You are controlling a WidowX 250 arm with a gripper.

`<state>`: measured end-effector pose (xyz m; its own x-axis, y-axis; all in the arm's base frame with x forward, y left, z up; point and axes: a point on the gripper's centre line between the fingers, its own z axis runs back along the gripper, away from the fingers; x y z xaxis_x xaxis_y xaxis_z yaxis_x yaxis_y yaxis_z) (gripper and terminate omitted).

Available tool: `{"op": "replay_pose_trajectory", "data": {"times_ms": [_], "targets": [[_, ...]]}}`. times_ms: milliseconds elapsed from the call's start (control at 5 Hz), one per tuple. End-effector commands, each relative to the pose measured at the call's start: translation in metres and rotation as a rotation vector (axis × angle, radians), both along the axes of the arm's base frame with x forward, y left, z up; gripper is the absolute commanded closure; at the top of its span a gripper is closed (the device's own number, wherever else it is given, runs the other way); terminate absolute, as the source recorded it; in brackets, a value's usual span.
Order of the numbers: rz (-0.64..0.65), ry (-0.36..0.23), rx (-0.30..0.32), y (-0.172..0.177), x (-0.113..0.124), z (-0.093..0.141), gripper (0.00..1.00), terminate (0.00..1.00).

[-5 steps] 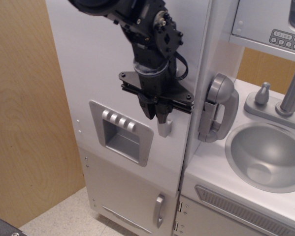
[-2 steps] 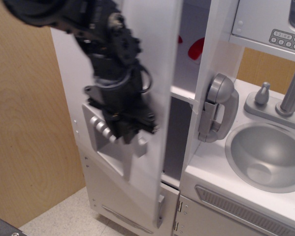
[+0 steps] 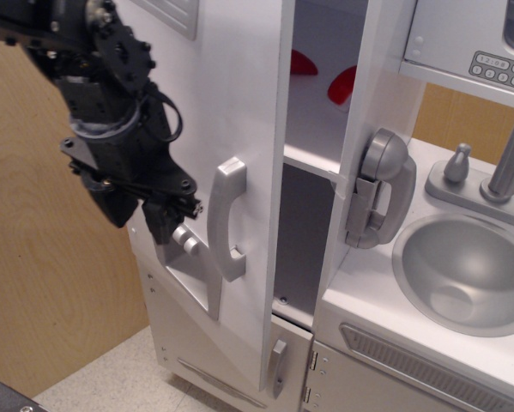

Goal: Open fridge

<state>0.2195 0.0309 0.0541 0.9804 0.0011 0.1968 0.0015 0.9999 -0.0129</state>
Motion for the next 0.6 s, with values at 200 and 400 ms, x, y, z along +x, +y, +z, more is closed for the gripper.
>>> {"op": "replay_pose_trajectory", "data": {"times_ms": [200, 400], "targets": [[-0.137, 0.098, 0.016, -0.077, -0.002, -0.016, 0.0, 0.0], [-0.194, 0.024, -0.034, -0.104, 0.005, -0.009, 0.0, 0.0]]}}
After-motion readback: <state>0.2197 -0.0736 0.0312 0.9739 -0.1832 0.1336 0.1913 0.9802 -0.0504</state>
